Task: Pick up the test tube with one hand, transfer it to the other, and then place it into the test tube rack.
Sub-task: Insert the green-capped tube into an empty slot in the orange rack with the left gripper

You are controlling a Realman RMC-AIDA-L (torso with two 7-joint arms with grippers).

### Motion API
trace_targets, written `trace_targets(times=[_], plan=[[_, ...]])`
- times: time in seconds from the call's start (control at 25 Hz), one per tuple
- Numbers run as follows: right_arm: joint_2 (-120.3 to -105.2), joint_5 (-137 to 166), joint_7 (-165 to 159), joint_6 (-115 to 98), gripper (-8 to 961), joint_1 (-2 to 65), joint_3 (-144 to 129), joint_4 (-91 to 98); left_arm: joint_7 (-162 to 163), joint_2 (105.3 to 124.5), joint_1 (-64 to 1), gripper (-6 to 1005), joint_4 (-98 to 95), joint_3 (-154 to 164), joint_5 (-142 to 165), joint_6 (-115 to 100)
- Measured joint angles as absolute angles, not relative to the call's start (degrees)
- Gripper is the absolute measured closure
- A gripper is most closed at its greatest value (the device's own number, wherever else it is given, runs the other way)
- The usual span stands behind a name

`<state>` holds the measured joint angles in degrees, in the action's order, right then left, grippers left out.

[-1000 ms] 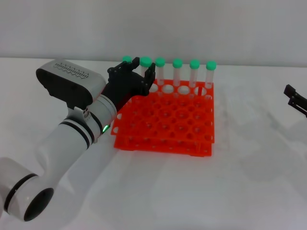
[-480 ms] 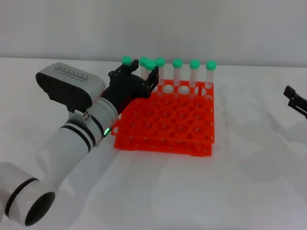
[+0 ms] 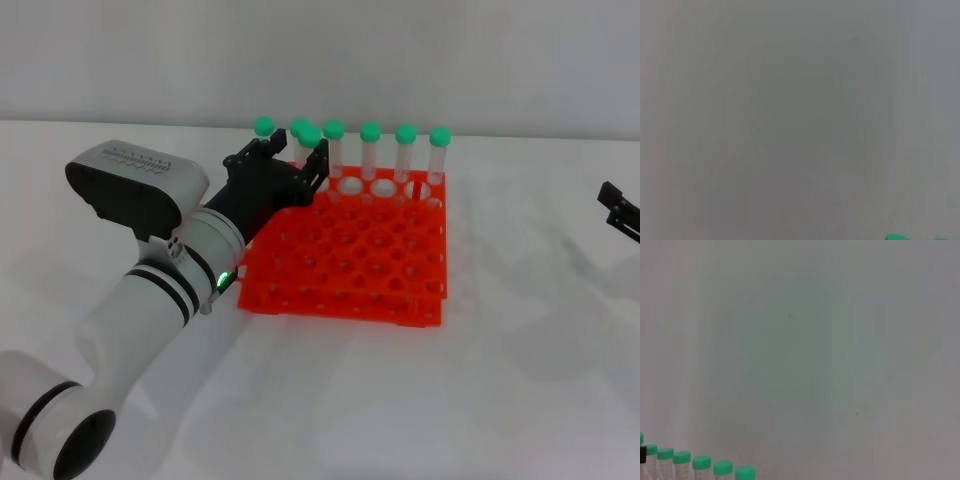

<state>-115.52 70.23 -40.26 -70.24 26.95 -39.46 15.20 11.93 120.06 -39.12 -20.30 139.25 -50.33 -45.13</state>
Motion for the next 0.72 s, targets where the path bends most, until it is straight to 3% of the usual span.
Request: trace_targets(times=[0.72], plan=[[-115.3, 70.22, -40.25, -70.9, 134, 26.4, -39.55, 15.6, 22.06, 119.47, -36.93, 432, -22.89, 137.36, -49.76, -44.86]])
